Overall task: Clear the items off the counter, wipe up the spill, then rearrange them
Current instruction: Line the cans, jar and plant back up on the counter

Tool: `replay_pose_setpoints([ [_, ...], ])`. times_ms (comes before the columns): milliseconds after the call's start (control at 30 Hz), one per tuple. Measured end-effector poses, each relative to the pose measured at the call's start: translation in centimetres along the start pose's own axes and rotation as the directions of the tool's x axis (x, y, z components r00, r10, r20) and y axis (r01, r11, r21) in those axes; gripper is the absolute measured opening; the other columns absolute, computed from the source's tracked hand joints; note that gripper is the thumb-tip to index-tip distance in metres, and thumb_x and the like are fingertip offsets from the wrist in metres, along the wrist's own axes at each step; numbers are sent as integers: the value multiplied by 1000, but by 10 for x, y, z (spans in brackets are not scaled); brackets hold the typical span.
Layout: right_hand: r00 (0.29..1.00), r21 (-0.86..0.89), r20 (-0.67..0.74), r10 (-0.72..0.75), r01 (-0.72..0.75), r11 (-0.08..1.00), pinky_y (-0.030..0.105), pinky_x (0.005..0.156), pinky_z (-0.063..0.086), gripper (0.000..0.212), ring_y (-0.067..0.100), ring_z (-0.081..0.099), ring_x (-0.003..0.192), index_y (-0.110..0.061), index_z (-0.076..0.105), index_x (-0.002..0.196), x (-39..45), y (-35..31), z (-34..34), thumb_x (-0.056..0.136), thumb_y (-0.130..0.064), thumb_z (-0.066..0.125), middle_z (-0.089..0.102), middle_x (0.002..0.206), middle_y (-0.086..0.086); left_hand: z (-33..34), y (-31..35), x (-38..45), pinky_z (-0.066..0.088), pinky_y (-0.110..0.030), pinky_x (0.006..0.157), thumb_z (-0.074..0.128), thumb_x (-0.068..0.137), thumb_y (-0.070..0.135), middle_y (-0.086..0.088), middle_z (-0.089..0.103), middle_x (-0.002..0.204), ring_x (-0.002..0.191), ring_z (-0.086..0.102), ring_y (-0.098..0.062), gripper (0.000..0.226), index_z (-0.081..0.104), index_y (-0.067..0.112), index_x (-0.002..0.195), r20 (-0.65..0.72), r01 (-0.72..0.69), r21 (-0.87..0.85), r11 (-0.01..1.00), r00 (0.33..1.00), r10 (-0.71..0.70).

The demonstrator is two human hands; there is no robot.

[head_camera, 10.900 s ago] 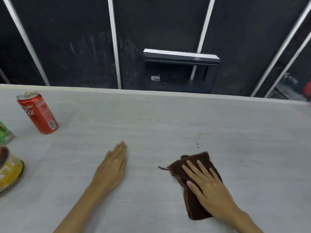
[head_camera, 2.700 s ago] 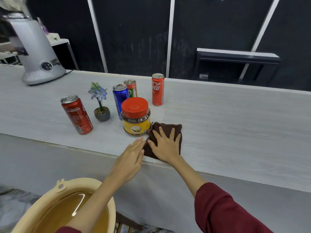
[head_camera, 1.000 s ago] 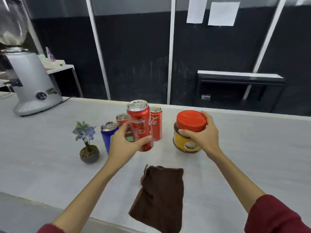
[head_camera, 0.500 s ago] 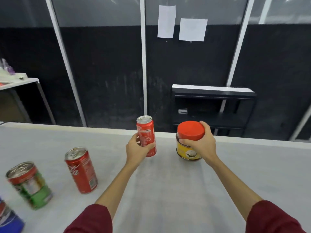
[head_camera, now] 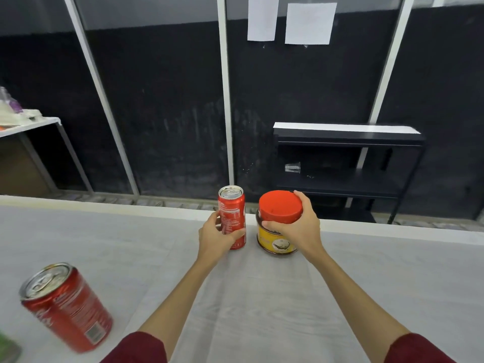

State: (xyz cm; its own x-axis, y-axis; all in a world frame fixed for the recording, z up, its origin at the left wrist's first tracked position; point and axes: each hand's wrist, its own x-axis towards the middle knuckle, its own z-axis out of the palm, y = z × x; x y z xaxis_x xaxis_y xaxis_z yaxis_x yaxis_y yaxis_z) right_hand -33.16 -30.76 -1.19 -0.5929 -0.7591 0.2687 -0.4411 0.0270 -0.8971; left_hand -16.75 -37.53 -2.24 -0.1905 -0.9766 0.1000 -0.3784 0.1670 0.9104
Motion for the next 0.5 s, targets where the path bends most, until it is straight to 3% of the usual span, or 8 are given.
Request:
replay_pose_setpoints([
  [233,997,-4,74,-10,11,1000,29,85,47,102,14,45,112,-26,24,140,-1,6,-5,59,-30,86,42,136,0,-2,-2,-3,44,-34,95,77,71,28,-7,52,134,118,53,-22,73,39,15,133,34,12,50,999,999,-14],
  [300,994,-16,105,12,-10,1000,37,95,45,115,21,43,124,-30,16,142,-3,3,-9,52,-42,87,36,141,-1,-7,0,-7,42,-31,95,77,70,29,-6,50,137,122,50,-22,80,34,18,137,89,-8,62,998,996,3],
  [400,1000,-176,-28,-9,4,984,57,113,19,126,27,24,141,-31,12,145,-9,-13,-13,44,-66,78,21,154,1,-24,10,-18,37,-40,105,77,70,33,-4,35,148,134,37,-24,95,19,22,144,79,5,112,994,997,-14],
  [433,994,-190,-95,-48,30,981,58,114,13,122,27,18,143,-30,14,145,-14,-23,-12,47,-68,75,19,156,2,-33,16,-25,36,-41,106,76,71,33,-3,32,150,135,35,-23,93,19,24,144,41,-3,131,991,999,-2],
  [500,967,-143,-200,-157,130,981,58,114,13,105,27,17,143,-26,23,143,-30,-49,-7,56,-62,70,23,154,3,-60,31,-44,38,-36,104,72,76,32,1,36,148,131,39,-16,78,29,25,140,-32,-89,126,988,995,94],
])
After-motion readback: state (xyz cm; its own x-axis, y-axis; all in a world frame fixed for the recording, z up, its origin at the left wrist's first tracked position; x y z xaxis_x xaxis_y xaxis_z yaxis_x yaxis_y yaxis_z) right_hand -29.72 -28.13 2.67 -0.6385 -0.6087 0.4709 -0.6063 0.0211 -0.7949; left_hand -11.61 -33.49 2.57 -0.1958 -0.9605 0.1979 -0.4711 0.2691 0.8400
